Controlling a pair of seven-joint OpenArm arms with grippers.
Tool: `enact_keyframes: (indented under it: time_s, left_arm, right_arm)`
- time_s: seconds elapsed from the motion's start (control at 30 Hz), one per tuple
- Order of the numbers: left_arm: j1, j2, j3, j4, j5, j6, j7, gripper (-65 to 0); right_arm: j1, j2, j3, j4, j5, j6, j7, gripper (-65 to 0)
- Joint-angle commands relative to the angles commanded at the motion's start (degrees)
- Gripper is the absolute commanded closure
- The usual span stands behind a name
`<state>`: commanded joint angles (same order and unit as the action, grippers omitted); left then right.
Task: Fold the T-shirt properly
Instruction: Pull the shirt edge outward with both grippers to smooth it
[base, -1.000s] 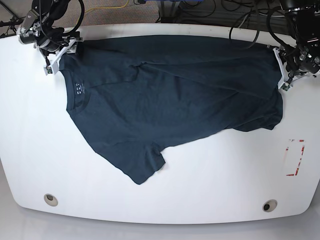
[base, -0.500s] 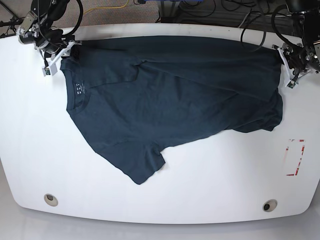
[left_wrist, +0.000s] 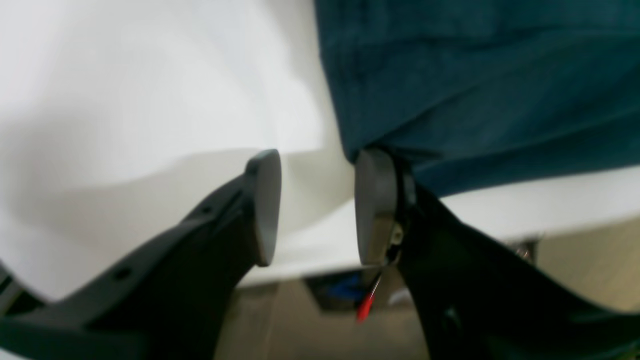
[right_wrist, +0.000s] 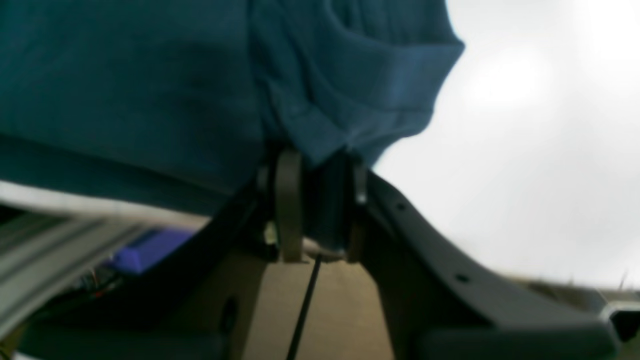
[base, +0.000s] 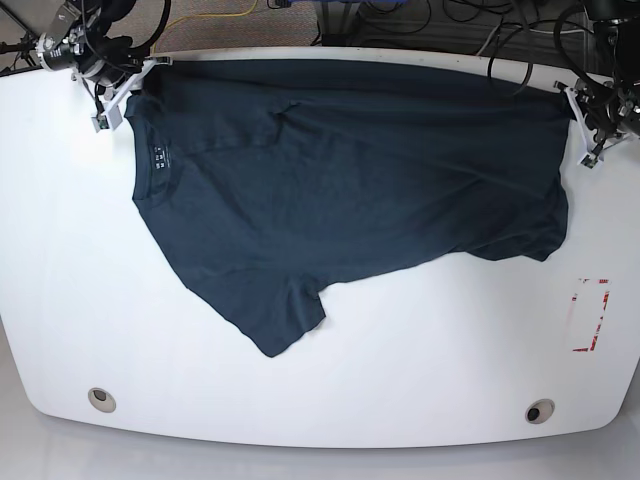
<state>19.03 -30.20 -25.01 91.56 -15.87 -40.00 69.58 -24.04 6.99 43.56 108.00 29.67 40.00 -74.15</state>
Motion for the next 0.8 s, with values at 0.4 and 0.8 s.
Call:
enact_keyframes:
  time_s: [0.4,0.8]
  left_arm:
    - [0.00,0.35,-2.29,2.29,-0.09,0.00,0.09,-22.9]
    - [-8.70,0.18,-2.73,5.19,-6.86,0.00,5.63,-38.1]
  right_arm:
    - [-0.35,0.00,0.26,0.26,0.35,0.00,0.00,-39.5]
    - [-0.09,0.35,2.37,7.30,8.44,0.00,-1.85,-53.1]
